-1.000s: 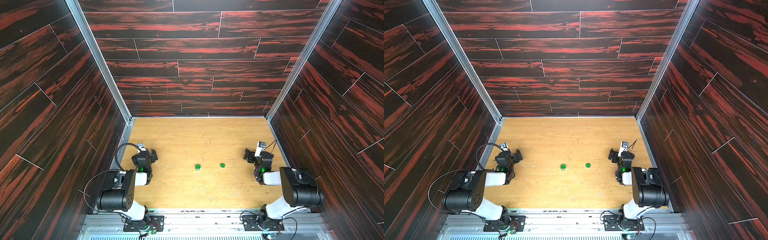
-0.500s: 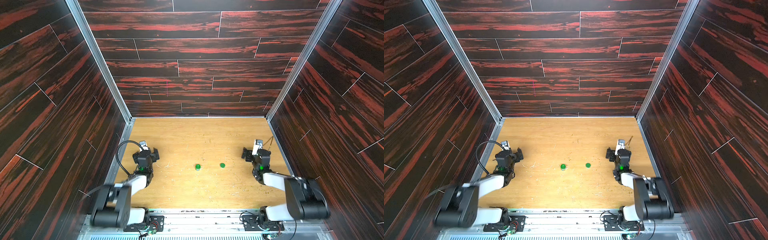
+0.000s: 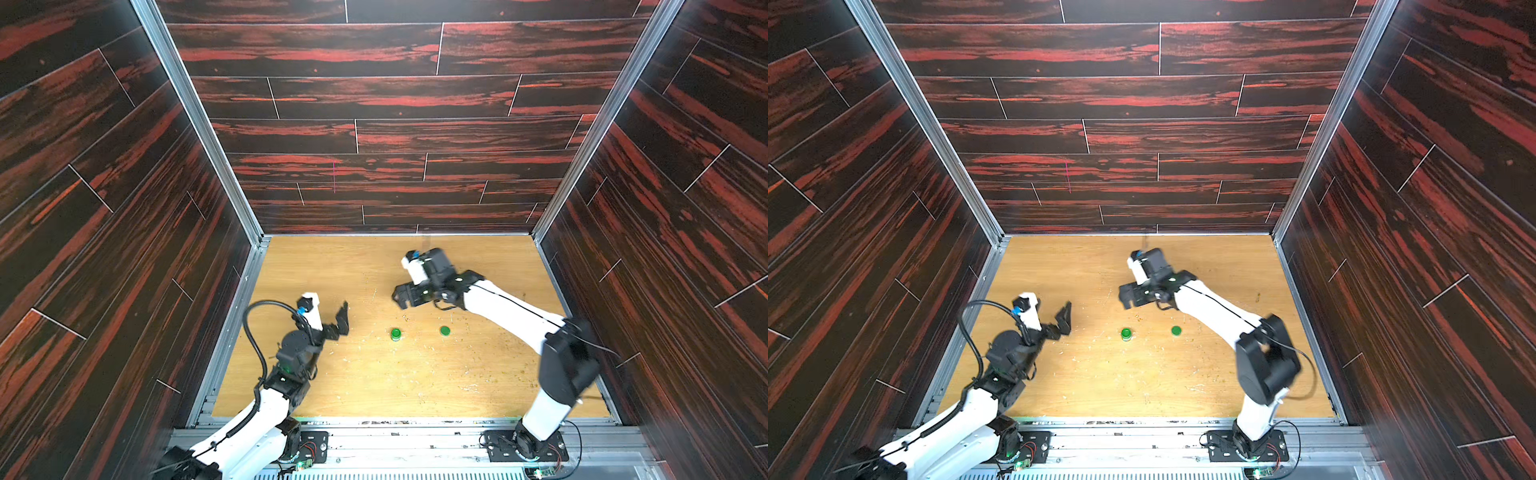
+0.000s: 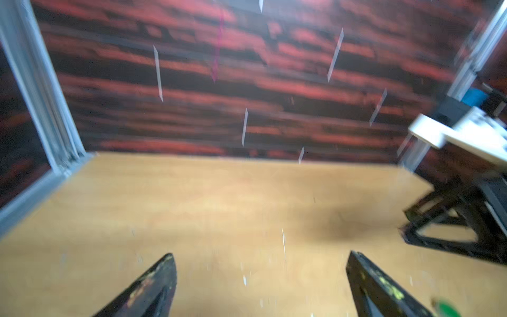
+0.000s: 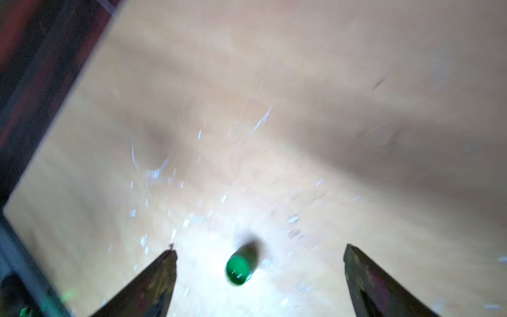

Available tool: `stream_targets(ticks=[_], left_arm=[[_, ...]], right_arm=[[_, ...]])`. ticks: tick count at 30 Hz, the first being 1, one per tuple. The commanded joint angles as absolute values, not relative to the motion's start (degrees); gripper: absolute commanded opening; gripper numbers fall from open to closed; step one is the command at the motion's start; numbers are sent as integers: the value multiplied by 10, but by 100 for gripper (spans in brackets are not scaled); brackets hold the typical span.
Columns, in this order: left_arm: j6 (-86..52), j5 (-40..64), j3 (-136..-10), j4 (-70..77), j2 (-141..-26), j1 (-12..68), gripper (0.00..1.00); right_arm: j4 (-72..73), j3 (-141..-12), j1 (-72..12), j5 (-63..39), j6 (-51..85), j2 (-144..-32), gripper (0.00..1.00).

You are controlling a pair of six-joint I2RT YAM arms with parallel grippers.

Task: Close the paint jar lid
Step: Pick up the paint jar from the center of the board.

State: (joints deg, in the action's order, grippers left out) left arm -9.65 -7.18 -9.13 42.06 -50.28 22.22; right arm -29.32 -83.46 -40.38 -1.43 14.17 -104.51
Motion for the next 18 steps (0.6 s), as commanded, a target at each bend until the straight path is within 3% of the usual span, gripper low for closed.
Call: stream_targets(ticks=[1, 8, 18], left_arm=[[-70, -46, -92, 495, -490, 237, 100], [-24, -15, -61, 477, -431, 245, 100], [-18, -34, -51, 384, -336, 245, 100]], right_arm=[[-448, -884, -417, -21, 163, -1094, 97], [-481, -921, -449, -22, 172, -1153, 92], [-510, -964, -479, 33, 182, -1208, 74]])
